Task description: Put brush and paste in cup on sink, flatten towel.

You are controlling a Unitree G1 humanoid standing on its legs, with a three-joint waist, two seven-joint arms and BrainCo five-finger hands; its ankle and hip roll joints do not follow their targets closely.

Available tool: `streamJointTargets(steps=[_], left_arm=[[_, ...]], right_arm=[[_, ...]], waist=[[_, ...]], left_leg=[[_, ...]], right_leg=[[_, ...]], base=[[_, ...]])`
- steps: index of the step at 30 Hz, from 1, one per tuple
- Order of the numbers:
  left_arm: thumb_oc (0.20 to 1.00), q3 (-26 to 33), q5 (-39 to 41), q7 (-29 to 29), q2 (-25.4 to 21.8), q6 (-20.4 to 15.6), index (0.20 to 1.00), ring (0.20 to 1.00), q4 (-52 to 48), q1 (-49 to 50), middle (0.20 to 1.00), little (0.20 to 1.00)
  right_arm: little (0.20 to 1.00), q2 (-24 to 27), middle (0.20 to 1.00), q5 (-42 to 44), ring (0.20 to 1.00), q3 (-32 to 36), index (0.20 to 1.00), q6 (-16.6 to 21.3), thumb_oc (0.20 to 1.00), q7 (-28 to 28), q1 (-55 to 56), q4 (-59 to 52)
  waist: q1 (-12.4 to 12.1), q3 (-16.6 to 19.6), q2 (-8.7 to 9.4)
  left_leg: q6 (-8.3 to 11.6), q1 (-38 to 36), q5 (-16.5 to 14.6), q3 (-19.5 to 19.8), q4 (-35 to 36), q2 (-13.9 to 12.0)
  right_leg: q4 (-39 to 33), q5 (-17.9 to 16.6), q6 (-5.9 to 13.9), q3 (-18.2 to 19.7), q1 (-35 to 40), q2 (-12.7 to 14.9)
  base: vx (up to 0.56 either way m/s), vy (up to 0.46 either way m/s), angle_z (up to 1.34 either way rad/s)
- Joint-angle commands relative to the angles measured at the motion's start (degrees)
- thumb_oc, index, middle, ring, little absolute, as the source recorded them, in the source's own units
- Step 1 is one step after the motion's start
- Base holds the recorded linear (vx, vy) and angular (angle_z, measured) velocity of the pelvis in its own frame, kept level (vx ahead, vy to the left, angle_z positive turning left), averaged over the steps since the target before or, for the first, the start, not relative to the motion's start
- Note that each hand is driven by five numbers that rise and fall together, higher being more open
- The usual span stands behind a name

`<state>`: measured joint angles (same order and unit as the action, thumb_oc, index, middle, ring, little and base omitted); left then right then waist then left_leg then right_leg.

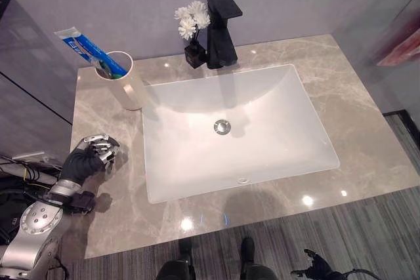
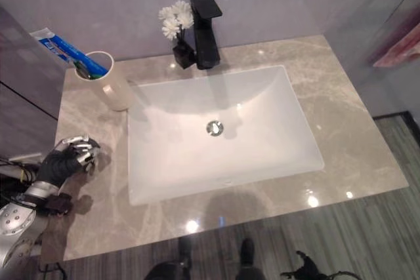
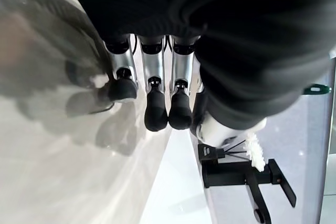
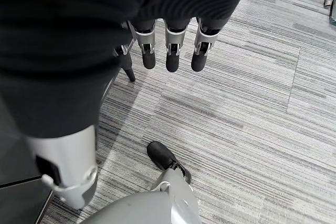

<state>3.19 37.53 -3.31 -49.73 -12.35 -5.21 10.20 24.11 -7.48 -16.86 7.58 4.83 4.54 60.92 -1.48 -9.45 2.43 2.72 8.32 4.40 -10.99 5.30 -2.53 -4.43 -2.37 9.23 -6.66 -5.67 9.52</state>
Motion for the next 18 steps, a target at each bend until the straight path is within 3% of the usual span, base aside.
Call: streamJointTargets(steps=[1,18], left_arm=[[0.2,1.2,-1.4,1.3,-1.6,-2.6,0.2,0.2,2.2,-1.3,0.2,0.2],[0.2,0.0,-3.0,3.8,-3.1,-3.0,0.2,0.2,4.0,-8.1,0.2,0.2]], right_arm=[[1.0,0.4,1.0,2.3,1.0,-1.5,1.0,0.0,1.0,0.4,-2.3,1.0],[1.0,-0.6,1.0,3.6,1.0,-2.4,1.0,0.0,1.0,0.1,-3.4,1.1]], waist=[[0.3,-0.1,0.8],[0.8,-0.2,2.73]], left_leg=[[-0.75,0.5,1.4,-0.9,-0.4,-0.2],[-0.81,1.3,0.9,-1.0,-0.9,-0.2]], right_leg=[[3.2,-8.5,2.31,0.2,-2.0,2.3],[3.3,-9.5,2.44,-0.1,-2.5,2.2]], base=[[0.03,0.004,-0.16],[0.01,0.0,-0.01]])
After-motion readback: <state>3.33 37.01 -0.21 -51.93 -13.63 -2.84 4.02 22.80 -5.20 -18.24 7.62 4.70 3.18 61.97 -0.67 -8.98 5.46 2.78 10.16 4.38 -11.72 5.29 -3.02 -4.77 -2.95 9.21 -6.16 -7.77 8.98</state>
